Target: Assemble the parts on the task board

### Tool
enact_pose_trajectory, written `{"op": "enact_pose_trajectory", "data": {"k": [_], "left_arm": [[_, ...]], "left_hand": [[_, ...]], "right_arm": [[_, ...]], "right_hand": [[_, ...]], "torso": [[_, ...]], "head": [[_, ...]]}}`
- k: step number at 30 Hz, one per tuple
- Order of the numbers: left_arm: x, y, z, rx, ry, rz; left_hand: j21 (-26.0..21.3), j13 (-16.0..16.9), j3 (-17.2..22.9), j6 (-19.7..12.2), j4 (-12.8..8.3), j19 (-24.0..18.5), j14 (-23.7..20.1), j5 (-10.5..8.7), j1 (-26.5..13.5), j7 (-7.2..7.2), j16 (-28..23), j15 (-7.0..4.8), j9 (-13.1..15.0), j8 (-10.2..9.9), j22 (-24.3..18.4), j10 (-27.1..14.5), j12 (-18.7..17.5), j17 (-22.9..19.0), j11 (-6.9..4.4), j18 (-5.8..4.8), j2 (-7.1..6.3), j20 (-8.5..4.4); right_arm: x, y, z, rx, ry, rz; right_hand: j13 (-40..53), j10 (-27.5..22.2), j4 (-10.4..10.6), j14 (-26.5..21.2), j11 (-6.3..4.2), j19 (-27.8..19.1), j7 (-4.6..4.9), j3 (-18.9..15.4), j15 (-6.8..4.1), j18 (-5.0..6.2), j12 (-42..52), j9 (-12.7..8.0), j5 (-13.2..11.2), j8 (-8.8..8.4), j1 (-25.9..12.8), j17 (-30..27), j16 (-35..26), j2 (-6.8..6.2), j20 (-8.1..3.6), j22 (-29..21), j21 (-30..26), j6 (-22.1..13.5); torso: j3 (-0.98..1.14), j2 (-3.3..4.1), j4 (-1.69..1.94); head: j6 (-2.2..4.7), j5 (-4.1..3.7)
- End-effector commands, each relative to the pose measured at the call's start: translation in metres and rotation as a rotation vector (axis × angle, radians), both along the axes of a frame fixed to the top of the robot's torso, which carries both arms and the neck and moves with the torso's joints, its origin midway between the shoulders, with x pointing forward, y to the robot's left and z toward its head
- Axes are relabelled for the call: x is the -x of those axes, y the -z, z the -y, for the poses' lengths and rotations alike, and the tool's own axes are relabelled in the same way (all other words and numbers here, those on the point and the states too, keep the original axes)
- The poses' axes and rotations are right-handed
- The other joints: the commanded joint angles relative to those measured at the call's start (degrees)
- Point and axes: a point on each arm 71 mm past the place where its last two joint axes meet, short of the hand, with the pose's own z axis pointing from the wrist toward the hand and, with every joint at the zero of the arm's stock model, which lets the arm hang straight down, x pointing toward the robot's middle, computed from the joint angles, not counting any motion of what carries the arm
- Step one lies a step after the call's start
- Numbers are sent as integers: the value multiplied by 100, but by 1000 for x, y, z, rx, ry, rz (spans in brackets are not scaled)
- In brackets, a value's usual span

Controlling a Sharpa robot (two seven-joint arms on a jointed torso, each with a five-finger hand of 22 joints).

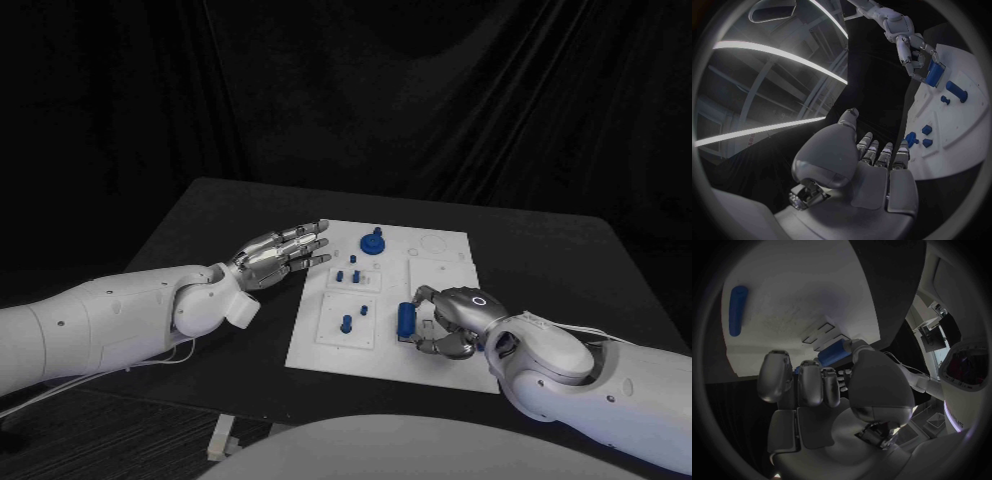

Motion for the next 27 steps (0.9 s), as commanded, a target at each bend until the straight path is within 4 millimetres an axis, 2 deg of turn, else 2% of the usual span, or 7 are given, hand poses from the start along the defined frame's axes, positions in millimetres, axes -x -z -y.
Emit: {"op": "enact_pose_trajectory", "data": {"k": [1,14,20,22,24,25,27], "left_arm": [[1,0,1,19,4,0],[1,0,1,18,4,-2],[1,1,1,16,5,-4],[1,1,1,15,5,-5],[1,1,1,14,5,-6],[1,1,1,14,6,-6],[1,1,1,13,6,-7]], "left_hand": [[19,0,4,0,-26,-5,6,14,-11,26,24,30,7,16,5,-24,23,10,26,56,50,44],[20,-1,3,-10,-23,-4,6,11,-16,25,25,33,5,14,6,-25,23,10,28,56,52,46],[20,-1,3,-10,-23,-4,6,11,-16,25,25,33,5,14,6,-25,23,10,28,56,52,46],[20,-1,3,-10,-23,-4,6,11,-16,25,25,33,5,14,6,-25,23,10,28,56,52,46],[20,-1,3,-10,-23,-4,6,11,-16,25,25,33,5,14,6,-25,23,10,28,56,52,46],[19,-2,2,-14,-19,-4,6,7,-24,25,24,36,4,13,4,-27,19,10,29,55,55,48],[19,-2,2,-14,-19,-4,6,7,-24,25,24,36,4,13,4,-27,19,10,29,55,55,48]], "right_arm": [[3,4,2,22,17,-24],[5,1,4,-3,22,-8],[5,2,5,-1,29,-7],[5,1,6,-1,31,-7],[5,1,6,-2,34,-5],[5,1,6,-3,34,-4],[5,1,6,-4,34,-1]], "right_hand": [[1510,611,-5,240,10,43,-161,30,19,29,20,1340,17,40,17,-4,-30,78,7,932,-35,326],[1510,611,-36,246,-1,45,-175,79,11,30,20,1308,50,10,102,11,-24,47,6,933,-32,352],[1510,611,-44,242,2,40,-170,86,12,34,20,1272,-76,-42,157,-19,-44,-6,4,927,-56,261],[1510,611,-45,245,12,30,-161,65,19,39,20,1231,-383,-95,203,-18,-46,-41,8,918,-96,125],[1510,611,-54,243,19,21,-152,52,24,45,20,1210,-434,-121,236,-32,-55,-74,12,909,-129,24],[1510,611,-61,245,25,17,-148,30,27,46,20,1180,-658,-165,264,-27,-54,-88,15,906,-143,-106],[1510,611,-63,245,42,12,-131,-85,43,49,20,1103,-1504,-233,311,-32,-59,-109,26,901,-168,-385]], "torso": [[0,1,-1],[1,-1,-4],[0,0,-4],[0,2,-2],[0,2,-1],[0,3,-1],[0,2,-1]], "head": [[-1,-2],[-1,-8],[-1,-13],[-1,-14],[-1,-15],[-1,-19],[-1,-18]]}}
